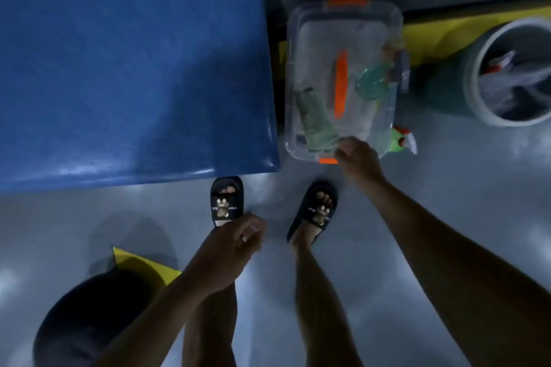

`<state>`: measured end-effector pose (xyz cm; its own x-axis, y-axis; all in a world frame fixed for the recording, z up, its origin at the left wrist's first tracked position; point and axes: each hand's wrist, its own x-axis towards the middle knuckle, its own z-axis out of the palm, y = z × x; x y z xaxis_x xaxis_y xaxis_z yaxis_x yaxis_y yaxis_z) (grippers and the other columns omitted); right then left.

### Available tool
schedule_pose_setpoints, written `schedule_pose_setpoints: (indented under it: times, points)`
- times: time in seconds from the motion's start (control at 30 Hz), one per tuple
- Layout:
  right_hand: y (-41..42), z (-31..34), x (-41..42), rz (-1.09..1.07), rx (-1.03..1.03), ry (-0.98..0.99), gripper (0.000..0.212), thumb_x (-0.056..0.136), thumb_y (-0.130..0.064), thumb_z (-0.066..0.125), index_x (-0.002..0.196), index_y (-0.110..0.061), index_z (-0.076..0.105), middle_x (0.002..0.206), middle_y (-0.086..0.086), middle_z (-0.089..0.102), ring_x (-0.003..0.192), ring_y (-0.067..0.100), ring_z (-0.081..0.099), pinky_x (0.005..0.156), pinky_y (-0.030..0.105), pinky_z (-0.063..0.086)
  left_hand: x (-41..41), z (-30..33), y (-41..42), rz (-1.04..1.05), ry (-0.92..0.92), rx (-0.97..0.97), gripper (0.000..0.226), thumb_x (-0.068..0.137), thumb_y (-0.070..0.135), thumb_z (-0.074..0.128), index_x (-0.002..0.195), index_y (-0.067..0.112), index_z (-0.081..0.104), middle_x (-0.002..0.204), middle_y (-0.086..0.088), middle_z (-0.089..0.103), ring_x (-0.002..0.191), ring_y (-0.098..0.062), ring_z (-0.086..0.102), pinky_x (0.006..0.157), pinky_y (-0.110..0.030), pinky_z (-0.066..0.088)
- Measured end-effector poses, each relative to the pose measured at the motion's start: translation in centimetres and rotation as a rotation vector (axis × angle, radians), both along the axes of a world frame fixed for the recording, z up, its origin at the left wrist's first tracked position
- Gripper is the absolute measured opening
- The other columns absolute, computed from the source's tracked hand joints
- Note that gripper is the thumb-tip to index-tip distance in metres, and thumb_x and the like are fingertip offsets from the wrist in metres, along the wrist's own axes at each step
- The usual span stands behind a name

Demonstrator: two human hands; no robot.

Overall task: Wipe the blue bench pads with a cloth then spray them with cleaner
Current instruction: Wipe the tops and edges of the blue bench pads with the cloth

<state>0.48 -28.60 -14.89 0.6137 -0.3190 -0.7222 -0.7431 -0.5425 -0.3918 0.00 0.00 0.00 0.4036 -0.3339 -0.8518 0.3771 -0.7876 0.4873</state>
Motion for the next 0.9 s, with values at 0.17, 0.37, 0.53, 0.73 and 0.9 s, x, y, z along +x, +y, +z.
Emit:
schedule_pose_setpoints:
  times: [0.17, 0.37, 0.53, 0.73, 0.9]
  points:
    - [1.9, -5.8, 3.5, -0.067, -0.097, -0.126, 0.039, 0.094, -0.025, 0.065, 0.127, -0.006, 0.060, 0.127, 0.019, 0.058, 0.118, 0.037, 0.056, 0.095, 0.036, 0.043, -0.7, -5.1, 1.6, 0.009, -0.039, 0.024, 0.010, 0.097, 0.030, 0.057, 0.103, 0.032, 0.065, 0.086, 0.012, 0.071, 0.082, -0.002, 0.068, 0.078, -0.030, 0.056]
    - [2.8, -8.7, 4.1, -0.190, -0.153, -0.040, 0.044, 0.084, -0.037, 0.071, 0.119, -0.019, 0.051, 0.114, 0.010, 0.065, 0.107, 0.032, 0.059, 0.088, 0.041, 0.048, -1.0, -7.2, 2.2, 0.013, -0.021, -0.005, 0.012, 0.097, 0.038, 0.056, 0.105, 0.034, 0.062, 0.093, 0.014, 0.070, 0.087, -0.003, 0.068, 0.079, -0.028, 0.058]
    - [3.8, -5.8, 3.9, -0.429, 0.249, 0.065, 0.013, 0.081, -0.016, 0.073, 0.092, -0.018, 0.066, 0.093, 0.012, 0.073, 0.076, 0.022, 0.069, 0.061, 0.025, 0.057, -1.0, -6.0, 1.8, 0.009, -0.026, -0.035, 0.010, 0.097, 0.041, 0.055, 0.104, 0.038, 0.062, 0.088, 0.016, 0.070, 0.085, -0.002, 0.067, 0.076, -0.027, 0.057]
    - [3.5, 5.0, 0.2, -0.526, 0.576, -0.058, 0.020, 0.073, -0.015, 0.078, 0.092, -0.019, 0.070, 0.092, 0.005, 0.074, 0.086, 0.023, 0.071, 0.081, 0.041, 0.056, 0.4, -0.9, -1.3, 0.107, -0.072, -0.165, 0.010, 0.095, 0.025, 0.063, 0.102, 0.031, 0.066, 0.087, 0.013, 0.071, 0.083, -0.004, 0.069, 0.077, -0.027, 0.058]
    - [3.2, 14.2, -2.5, -0.394, 0.759, -0.183, 0.039, 0.089, 0.001, 0.069, 0.124, -0.013, 0.061, 0.114, 0.005, 0.073, 0.107, 0.021, 0.070, 0.084, 0.036, 0.059, 1.9, 3.0, -5.1, 0.429, -0.206, -0.212, 0.029, 0.089, 0.029, 0.069, 0.116, 0.028, 0.060, 0.101, 0.014, 0.068, 0.097, -0.002, 0.066, 0.076, -0.018, 0.054]
